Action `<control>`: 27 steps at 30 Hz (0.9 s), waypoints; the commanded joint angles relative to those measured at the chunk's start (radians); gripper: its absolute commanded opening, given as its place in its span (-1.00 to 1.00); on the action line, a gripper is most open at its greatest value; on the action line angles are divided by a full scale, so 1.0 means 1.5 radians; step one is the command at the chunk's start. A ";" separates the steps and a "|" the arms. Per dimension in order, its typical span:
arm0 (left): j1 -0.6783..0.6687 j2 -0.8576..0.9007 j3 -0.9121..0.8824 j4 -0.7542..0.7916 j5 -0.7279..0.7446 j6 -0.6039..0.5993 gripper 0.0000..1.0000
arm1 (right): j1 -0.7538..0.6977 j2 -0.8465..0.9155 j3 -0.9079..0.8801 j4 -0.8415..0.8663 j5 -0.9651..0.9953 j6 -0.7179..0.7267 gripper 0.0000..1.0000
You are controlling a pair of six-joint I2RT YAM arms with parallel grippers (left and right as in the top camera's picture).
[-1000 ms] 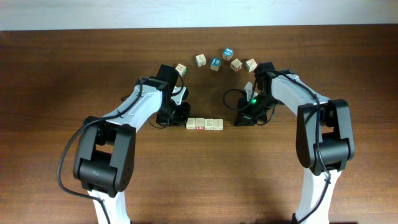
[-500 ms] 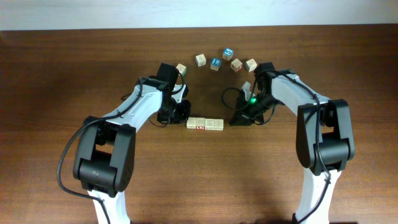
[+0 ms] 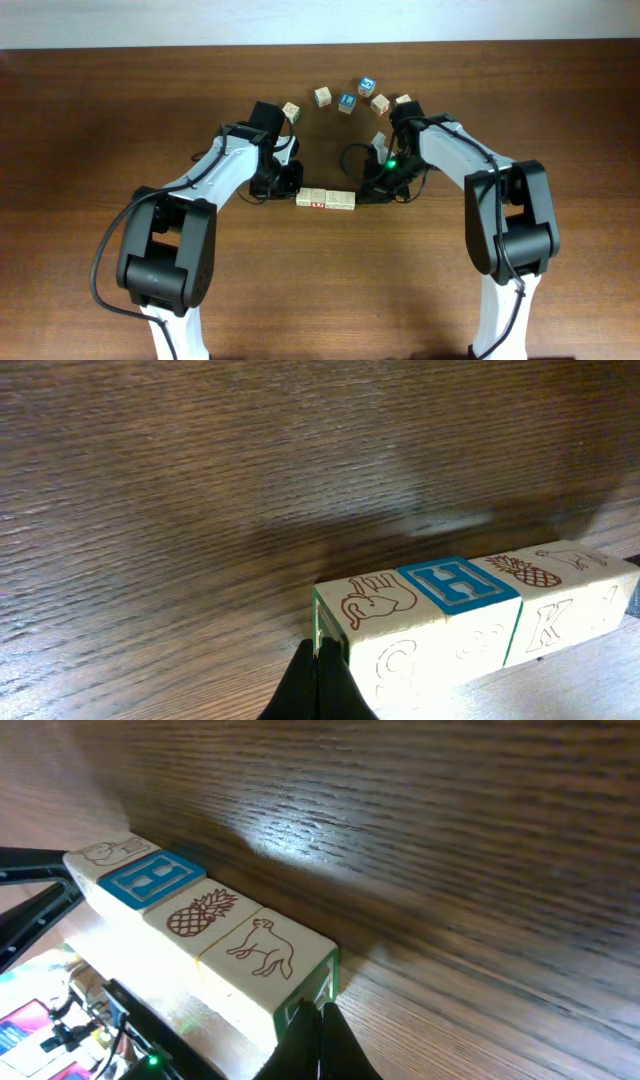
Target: Rotate 4 blocks
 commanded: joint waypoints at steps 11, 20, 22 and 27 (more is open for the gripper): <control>-0.003 0.007 0.013 -0.001 0.020 -0.007 -1.00 | 0.011 0.003 0.005 0.010 -0.049 0.005 -0.91; -0.003 0.007 0.013 0.000 0.020 -0.007 -1.00 | 0.011 -0.023 0.016 0.002 -0.063 0.005 -0.92; -0.003 0.007 0.013 0.000 0.020 -0.006 -1.00 | 0.013 -0.023 0.018 -0.001 -0.066 0.005 -0.92; -0.003 0.007 0.013 -0.001 0.020 -0.006 -1.00 | 0.033 -0.027 0.049 -0.011 -0.078 0.005 -0.91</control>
